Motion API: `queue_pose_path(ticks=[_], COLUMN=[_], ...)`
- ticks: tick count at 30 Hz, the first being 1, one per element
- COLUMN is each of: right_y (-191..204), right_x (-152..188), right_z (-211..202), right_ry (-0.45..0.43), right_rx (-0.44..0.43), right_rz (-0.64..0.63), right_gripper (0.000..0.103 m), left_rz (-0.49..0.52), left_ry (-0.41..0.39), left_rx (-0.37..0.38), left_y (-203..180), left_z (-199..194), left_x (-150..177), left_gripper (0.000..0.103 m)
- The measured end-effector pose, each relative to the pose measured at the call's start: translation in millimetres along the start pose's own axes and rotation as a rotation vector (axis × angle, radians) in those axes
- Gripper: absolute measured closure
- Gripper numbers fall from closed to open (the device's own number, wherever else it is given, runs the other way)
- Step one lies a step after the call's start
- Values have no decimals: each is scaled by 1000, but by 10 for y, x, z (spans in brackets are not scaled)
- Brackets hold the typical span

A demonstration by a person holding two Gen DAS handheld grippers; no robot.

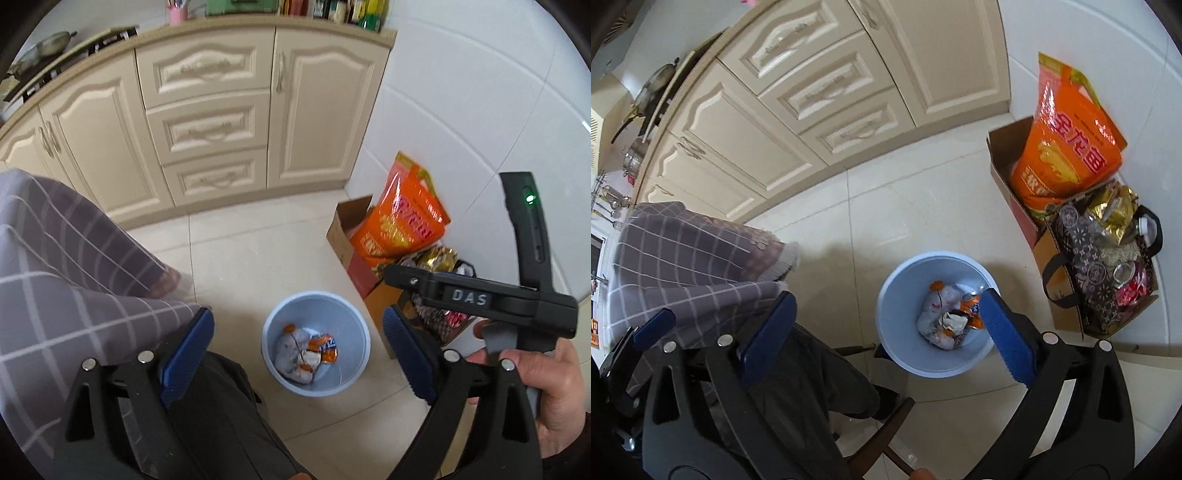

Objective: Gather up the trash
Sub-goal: 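Return both tools to the table over the remaining trash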

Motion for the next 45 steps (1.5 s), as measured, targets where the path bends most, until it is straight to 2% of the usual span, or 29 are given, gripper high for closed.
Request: queue_pose_path(ticks=[10, 15, 22, 35, 42, 45], right_y=[670, 1074, 1836, 3289, 4078, 4315], right_x=[-202, -264, -298, -32, 283, 419], right_z=[-389, -544, -691, -586, -311, -185], right_ry=[-75, -110, -142, -118, -53, -24], right_rx=[-61, -101, -182, -329, -398, -411], right_rz=[-110, -169, -285, -479, -599, -641], right_gripper=[6, 6, 6, 6, 6, 6], left_rz=[-53, -95, -185, -347, -440, -471], left_ry=[-185, -254, -330, -429, -425, -390], left_rx=[-26, -58, -134, -317, -426, -466], left_y=[247, 523, 1105, 2305, 2925, 3199], left_z=[-889, -1251, -1726, -2458, -2661, -2648], left_x=[-259, -307, -273, 140, 484, 685], left_gripper=[12, 12, 11, 9, 9, 9])
Point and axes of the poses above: each gripper's, at about its wrist camera, not at the fingertips, and z roughly the way its jaws point, y to its left, x to its underside, the point moved 6 cm from there along z, roughly the way its jaws point, and after that the axes turned 8 degrees about -x, right-handed, at the moved point
